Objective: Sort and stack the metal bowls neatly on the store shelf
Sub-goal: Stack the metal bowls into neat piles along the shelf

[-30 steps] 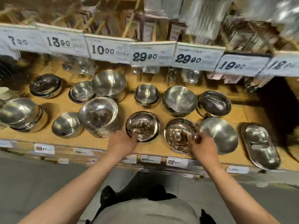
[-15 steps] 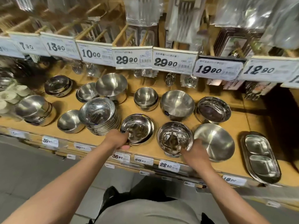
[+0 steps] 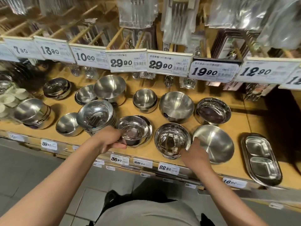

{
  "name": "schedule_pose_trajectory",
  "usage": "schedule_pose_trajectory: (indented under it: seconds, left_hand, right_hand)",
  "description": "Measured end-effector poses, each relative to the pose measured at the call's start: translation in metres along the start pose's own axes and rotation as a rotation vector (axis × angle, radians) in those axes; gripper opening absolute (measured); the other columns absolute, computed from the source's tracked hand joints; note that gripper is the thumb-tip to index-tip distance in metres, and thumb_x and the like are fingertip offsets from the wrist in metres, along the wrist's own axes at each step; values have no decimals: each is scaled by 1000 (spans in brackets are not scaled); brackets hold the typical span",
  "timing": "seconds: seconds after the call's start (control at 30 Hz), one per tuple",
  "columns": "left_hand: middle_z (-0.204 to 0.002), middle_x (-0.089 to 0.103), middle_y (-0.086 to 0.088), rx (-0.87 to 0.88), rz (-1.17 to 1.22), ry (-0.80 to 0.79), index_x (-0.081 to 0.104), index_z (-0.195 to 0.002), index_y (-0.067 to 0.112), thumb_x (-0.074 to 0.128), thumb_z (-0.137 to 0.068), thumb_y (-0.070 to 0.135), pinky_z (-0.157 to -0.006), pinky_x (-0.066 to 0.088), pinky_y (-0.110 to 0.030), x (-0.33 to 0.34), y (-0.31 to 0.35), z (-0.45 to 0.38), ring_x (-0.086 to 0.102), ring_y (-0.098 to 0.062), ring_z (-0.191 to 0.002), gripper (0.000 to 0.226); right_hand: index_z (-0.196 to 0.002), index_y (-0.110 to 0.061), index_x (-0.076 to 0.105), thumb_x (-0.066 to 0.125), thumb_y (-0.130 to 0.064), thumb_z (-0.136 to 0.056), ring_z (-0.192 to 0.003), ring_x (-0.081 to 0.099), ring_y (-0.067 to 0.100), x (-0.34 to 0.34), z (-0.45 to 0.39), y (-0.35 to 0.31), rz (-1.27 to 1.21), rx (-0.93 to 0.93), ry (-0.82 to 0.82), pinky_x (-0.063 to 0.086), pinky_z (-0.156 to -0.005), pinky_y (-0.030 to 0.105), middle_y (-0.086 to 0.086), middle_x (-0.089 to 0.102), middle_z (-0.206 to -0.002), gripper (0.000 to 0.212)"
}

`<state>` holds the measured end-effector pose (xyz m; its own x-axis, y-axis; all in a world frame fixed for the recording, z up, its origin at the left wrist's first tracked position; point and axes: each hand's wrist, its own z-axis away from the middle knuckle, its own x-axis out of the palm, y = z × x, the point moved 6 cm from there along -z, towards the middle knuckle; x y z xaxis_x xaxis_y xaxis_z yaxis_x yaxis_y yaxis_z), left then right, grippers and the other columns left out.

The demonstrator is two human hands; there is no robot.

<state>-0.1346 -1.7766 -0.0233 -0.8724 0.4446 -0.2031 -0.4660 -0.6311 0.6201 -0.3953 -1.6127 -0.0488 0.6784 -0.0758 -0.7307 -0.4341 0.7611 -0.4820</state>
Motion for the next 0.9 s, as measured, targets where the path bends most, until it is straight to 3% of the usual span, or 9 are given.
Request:
schedule_pose_trajectory:
  seconds: [0.13,0.23,0.47,0.6,0.67,0.73,0.83,0.87,0.9]
  left_hand:
    - [-75,77,-16,113,87,-3,60,-106,-6,54,-100,1,-64,64,-29,-20,18,18,75,-25,-72,11]
    - [-84,80,-7,209,147,-23,62,-110,7,56,-97,-2,-68,64,-29,-30,29,29,78,-19,-77,17]
    - [-108,77,-18,174,257,-40,57,-125,4,49,-100,-2,-67,65,-30,-60,27,40,75,-32,-100,26]
    - [-99,79,-16,178,304,-85,59,-117,5,50,-99,-2,-65,64,-27,-77,23,46,77,-26,-92,22]
    - [-99,79,-16,185,327,-124,60,-116,5,51,-99,-2,-67,64,-28,-83,22,49,77,-24,-86,21]
    - [-100,78,-19,194,371,-171,58,-119,5,51,-100,-2,-71,64,-31,-90,21,51,77,-23,-81,22]
    - [-95,78,-19,218,410,-212,58,-114,8,51,-100,-2,-70,64,-32,-103,19,53,75,-22,-74,19]
    - [-93,78,-19,228,407,-221,59,-111,9,52,-100,-1,-69,64,-31,-110,18,53,75,-22,-74,17]
    - [-93,78,-20,235,394,-224,60,-108,10,54,-100,1,-69,64,-31,-120,17,52,74,-23,-75,13]
  right_hand:
    - [-138,-6,47,53,-35,-100,-107,66,39,-12,8,-25,153,-123,129,37,-72,33,18,70,-116,47]
    - [-133,-6,52,47,-38,-101,-107,66,36,-13,13,-45,236,-180,179,38,-72,34,15,70,-115,45]
    - [-128,-9,58,52,-33,-101,-109,64,35,-18,19,-86,232,-222,130,43,-74,36,14,70,-118,36]
    - [-137,-10,58,61,-28,-101,-112,68,31,5,31,-134,-161,-321,-58,53,-99,48,10,67,-130,41]
    - [-144,-16,52,66,-33,-97,-98,72,25,24,40,-159,-424,-313,-224,56,-97,53,5,57,-140,52]
    - [-150,-20,44,71,-40,-88,-87,74,17,45,50,-184,-597,-263,-387,62,-90,47,9,50,-150,70]
    - [-156,-20,35,79,-39,-74,-110,72,24,76,59,-219,-688,-231,-462,62,-90,42,16,42,-158,95]
    - [-153,-23,38,81,-33,-76,-110,72,24,84,61,-228,-720,-220,-453,63,-86,38,16,45,-156,89]
    - [-144,-27,47,80,-22,-83,-103,75,21,91,61,-236,-757,-218,-434,64,-78,30,12,54,-149,69]
